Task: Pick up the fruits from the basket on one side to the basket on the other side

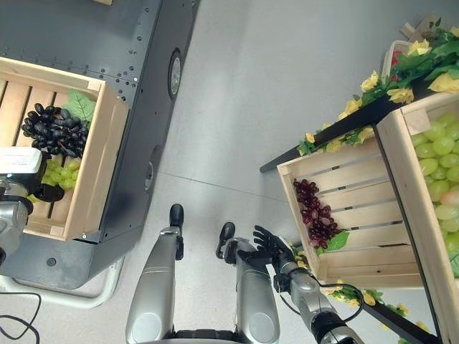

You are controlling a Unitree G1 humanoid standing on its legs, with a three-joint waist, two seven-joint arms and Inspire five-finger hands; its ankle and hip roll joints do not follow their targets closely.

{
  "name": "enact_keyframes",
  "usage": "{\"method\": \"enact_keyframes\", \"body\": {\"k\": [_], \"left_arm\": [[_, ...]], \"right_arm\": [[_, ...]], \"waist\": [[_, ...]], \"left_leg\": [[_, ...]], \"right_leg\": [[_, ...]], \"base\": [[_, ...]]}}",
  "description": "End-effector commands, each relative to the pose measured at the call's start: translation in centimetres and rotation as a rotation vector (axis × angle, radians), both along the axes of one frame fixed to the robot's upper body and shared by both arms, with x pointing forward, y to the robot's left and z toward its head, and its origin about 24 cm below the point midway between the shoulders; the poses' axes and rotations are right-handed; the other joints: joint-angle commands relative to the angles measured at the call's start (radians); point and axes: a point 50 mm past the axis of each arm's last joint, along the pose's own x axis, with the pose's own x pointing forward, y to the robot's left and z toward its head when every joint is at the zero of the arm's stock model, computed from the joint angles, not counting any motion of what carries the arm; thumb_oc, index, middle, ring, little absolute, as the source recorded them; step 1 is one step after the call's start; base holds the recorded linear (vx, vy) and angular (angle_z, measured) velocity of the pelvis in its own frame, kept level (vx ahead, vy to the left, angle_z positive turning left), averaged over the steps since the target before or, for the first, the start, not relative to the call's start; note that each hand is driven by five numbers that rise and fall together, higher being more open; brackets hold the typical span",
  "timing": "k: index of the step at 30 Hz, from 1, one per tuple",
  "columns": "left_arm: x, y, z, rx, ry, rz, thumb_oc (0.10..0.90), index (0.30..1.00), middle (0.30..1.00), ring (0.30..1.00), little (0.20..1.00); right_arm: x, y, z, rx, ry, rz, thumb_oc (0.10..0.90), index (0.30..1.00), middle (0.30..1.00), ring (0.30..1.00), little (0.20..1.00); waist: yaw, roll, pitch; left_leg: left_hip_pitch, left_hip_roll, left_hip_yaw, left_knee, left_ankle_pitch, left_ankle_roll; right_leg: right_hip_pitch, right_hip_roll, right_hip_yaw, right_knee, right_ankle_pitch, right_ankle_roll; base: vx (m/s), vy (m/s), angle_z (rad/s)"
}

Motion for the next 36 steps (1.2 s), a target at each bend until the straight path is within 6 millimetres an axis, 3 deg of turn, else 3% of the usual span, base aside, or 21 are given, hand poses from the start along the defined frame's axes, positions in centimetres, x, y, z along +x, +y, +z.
{"method": "enact_keyframes", "body": {"k": [1, 3, 5, 6, 7, 9, 11, 21, 26, 31, 36], "left_arm": [[0.3, 0.5, 1.4, -0.017, -0.043, 0.069, 0.800, 0.900, 0.900, 0.900, 0.900], [0.3, 0.4, 1.3, -0.028, -0.037, 0.072, 0.800, 0.900, 0.900, 0.900, 0.900], [0.2, 0.3, 0.7, -0.030, -0.022, 0.068, 0.800, 0.900, 0.900, 0.900, 0.900], [0.3, 0.2, 0.7, -0.033, -0.022, 0.067, 0.698, 0.747, 0.747, 0.747, 0.747], [0.4, 0.1, 0.8, -0.025, -0.039, 0.060, 0.547, 0.521, 0.521, 0.521, 0.521], [0.3, 0.1, 0.8, -0.021, -0.047, 0.057, 0.400, 0.300, 0.300, 0.300, 0.300], [0.5, 0.0, 1.1, -0.015, -0.068, 0.047, 0.400, 0.300, 0.300, 0.300, 0.300], [0.4, -0.1, 1.7, -0.069, -0.146, 0.013, 0.400, 0.300, 0.300, 0.300, 0.300], [0.1, 0.0, 3.1, -0.088, -0.232, -0.018, 0.400, 0.300, 0.300, 0.300, 0.300], [-1.0, 0.3, 5.0, -0.097, -0.376, -0.043, 0.400, 0.300, 0.300, 0.300, 0.300], [-2.7, 0.6, 5.0, -0.155, -0.562, -0.069, 0.400, 0.300, 0.300, 0.300, 0.300]], "right_arm": [[-0.9, -1.1, 0.2, -0.024, -0.027, -0.024, 0.800, 0.900, 0.900, 0.900, 0.900], [-0.7, -1.0, 0.4, -0.025, -0.036, -0.023, 0.800, 0.900, 0.900, 0.900, 0.900], [-0.9, -1.0, 0.3, -0.026, -0.030, -0.024, 0.800, 0.900, 0.900, 0.900, 0.900], [-0.9, -1.1, 0.3, -0.026, -0.031, -0.027, 0.800, 0.900, 0.900, 0.900, 0.900], [-0.6, -1.0, 0.5, -0.026, -0.041, -0.028, 0.800, 0.900, 0.900, 0.900, 0.900], [-0.9, -1.0, 0.3, -0.028, -0.033, -0.028, 0.800, 0.900, 0.900, 0.900, 0.900], [-0.7, -1.0, 0.4, -0.026, -0.042, -0.030, 0.800, 0.900, 0.900, 0.900, 0.900], [-0.9, -0.8, 0.4, -0.019, -0.043, -0.039, 0.800, 0.900, 0.900, 0.900, 0.900], [-1.3, -0.9, 0.2, -0.021, -0.041, -0.046, 0.800, 0.900, 0.900, 0.900, 0.900], [-1.8, -1.1, 0.0, -0.011, -0.040, -0.080, 0.800, 0.900, 0.900, 0.900, 0.900], [-2.4, -1.1, -0.3, 0.005, -0.032, -0.112, 0.800, 0.900, 0.900, 0.900, 0.900]], "waist": [[-0.004, 0.005, -0.010], [-0.004, 0.007, -0.010], [-0.003, 0.004, -0.010], [-0.003, 0.004, -0.010], [-0.004, 0.005, -0.010], [-0.003, 0.003, -0.010], [-0.003, 0.004, -0.010], [0.003, 0.014, -0.010], [0.009, 0.024, -0.010], [0.028, 0.033, -0.010], [0.050, 0.042, -0.011]], "left_leg": [[-0.003, -0.063, 0.096, 0.031, -0.080, 0.045], [-0.017, -0.059, 0.099, 0.022, -0.056, 0.051], [0.001, -0.062, 0.096, 0.028, -0.079, 0.044], [0.002, -0.063, 0.096, 0.027, -0.080, 0.044], [-0.014, -0.060, 0.099, 0.019, -0.057, 0.052], [0.006, -0.064, 0.096, 0.024, -0.081, 0.047], [-0.007, -0.061, 0.098, 0.014, -0.056, 0.052], [0.021, -0.072, 0.091, -0.009, -0.050, 0.050], [0.050, -0.077, 0.085, -0.022, -0.046, 0.045], [0.095, -0.085, 0.079, -0.043, -0.045, 0.042], [0.160, -0.099, 0.061, -0.074, -0.043, 0.036]], "right_leg": [[0.097, 0.029, -0.011, -0.132, 0.074, 0.019], [0.082, 0.029, -0.019, -0.138, 0.092, 0.010], [0.101, 0.027, -0.012, -0.136, 0.076, 0.019], [0.101, 0.027, -0.012, -0.136, 0.075, 0.018], [0.082, 0.027, -0.019, -0.137, 0.091, 0.010], [0.099, 0.025, -0.013, -0.130, 0.073, 0.019], [0.084, 0.027, -0.020, -0.137, 0.091, 0.010], [0.107, 0.031, -0.018, -0.155, 0.091, 0.010], [0.134, 0.028, -0.018, -0.170, 0.094, 0.011], [0.192, 0.024, -0.033, -0.208, 0.094, 0.012], [0.275, 0.024, -0.044, -0.257, 0.095, 0.014]], "base": [[-0.05, 0.001, -0.01], [-0.04, -0.007, 0.00], [0.08, -0.006, 0.02], [0.00, 0.000, 0.00], [0.00, 0.000, 0.00], [0.04, 0.000, 0.00], [-0.04, -0.012, 0.00], [0.00, -0.002, 0.00], [0.00, -0.010, 0.02], [-0.01, -0.030, 0.03], [0.01, -0.039, 0.07]]}}
